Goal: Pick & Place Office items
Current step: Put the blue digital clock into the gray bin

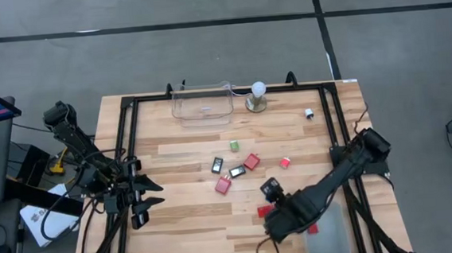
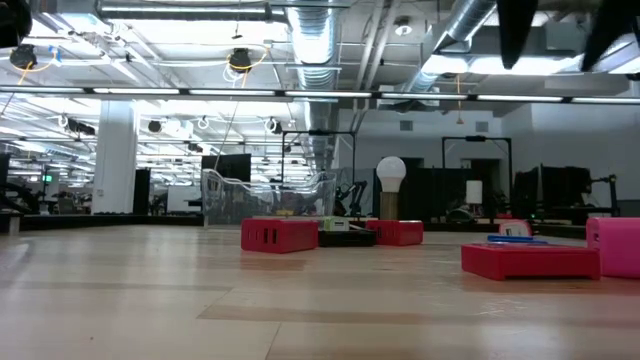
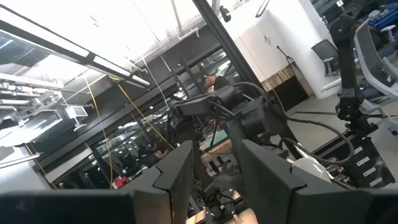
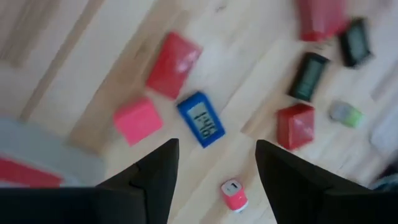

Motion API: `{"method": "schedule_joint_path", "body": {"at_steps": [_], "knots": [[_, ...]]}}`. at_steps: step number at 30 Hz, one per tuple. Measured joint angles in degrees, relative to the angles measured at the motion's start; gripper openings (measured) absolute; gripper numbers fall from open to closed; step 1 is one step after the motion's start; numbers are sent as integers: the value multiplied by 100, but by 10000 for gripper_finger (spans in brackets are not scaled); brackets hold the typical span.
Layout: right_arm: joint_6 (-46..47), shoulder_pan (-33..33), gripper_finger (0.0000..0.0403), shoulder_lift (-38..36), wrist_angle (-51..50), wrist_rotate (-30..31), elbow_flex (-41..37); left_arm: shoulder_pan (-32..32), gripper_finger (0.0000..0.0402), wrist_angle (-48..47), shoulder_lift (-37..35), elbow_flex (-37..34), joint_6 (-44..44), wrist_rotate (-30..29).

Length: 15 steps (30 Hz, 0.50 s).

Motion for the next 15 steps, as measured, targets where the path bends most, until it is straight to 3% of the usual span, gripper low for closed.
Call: {"method": "schedule_joint_path", "body": {"at_steps": [7,13,15], "knots": [[-1429,-46,221,693,-415,-10,-2,0,129,-4,0,0,-2,-2],[-1794,-247,218,1336,-438,-73,-4,0,129,-4,0,0,-2,-2],[-1772,-402,217,1443,-444,-426,-7,0,129,-7,0,0,-2,-2]]}}
